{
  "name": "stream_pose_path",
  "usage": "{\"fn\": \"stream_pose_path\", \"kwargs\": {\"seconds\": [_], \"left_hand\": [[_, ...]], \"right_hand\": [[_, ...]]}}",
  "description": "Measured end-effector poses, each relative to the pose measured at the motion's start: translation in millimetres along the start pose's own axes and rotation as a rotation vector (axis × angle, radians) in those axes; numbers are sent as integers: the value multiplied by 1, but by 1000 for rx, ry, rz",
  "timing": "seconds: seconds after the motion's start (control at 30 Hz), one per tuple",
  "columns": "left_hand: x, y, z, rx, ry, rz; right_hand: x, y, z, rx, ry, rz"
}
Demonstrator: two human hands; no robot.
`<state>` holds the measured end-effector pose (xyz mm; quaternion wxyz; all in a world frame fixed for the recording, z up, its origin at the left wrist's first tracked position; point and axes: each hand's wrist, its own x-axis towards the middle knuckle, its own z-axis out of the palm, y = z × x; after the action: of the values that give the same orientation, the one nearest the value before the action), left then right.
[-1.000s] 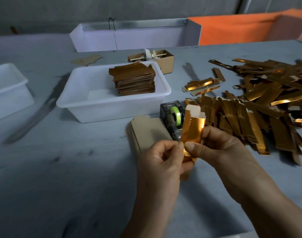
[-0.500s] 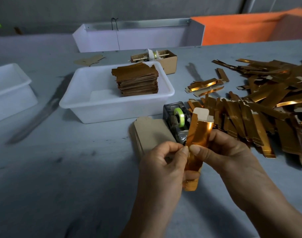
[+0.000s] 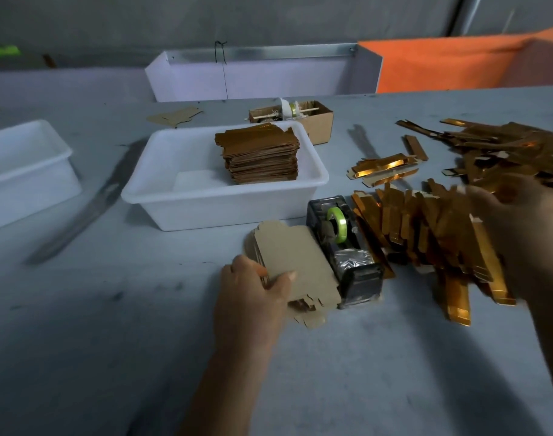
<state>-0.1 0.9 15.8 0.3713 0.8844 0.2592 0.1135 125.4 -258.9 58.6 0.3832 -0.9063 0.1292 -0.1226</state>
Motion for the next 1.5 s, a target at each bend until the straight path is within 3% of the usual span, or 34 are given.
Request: {"fn": "stream_pose_path", "kwargs": {"seconds": [0.13, 0.37, 0.5, 0.8, 1.03, 1.23, 1.5], "left_hand": [[11, -13, 0, -372, -100, -229], [22, -20, -9, -554, -205, -358], [19, -22, -13, -572, -147, -300], [12, -10, -27, -647, -57, -141], [-15, 9, -25, -892, -234, -102], [-21, 18, -23, -887, -390, -70], [-25, 28, -17, -755, -339, -32]], "right_hand": [[-26, 5, 12, -80, -4, -110], [-79, 0, 27, 3, 1, -290], [-92, -9, 16, 103, -31, -336], [-130, -32, 24, 355, -348, -225], [-138, -44, 33, 684, -571, -7], [-140, -45, 30, 747, -558, -14], [-141, -37, 32, 719, -550, -68]]}}
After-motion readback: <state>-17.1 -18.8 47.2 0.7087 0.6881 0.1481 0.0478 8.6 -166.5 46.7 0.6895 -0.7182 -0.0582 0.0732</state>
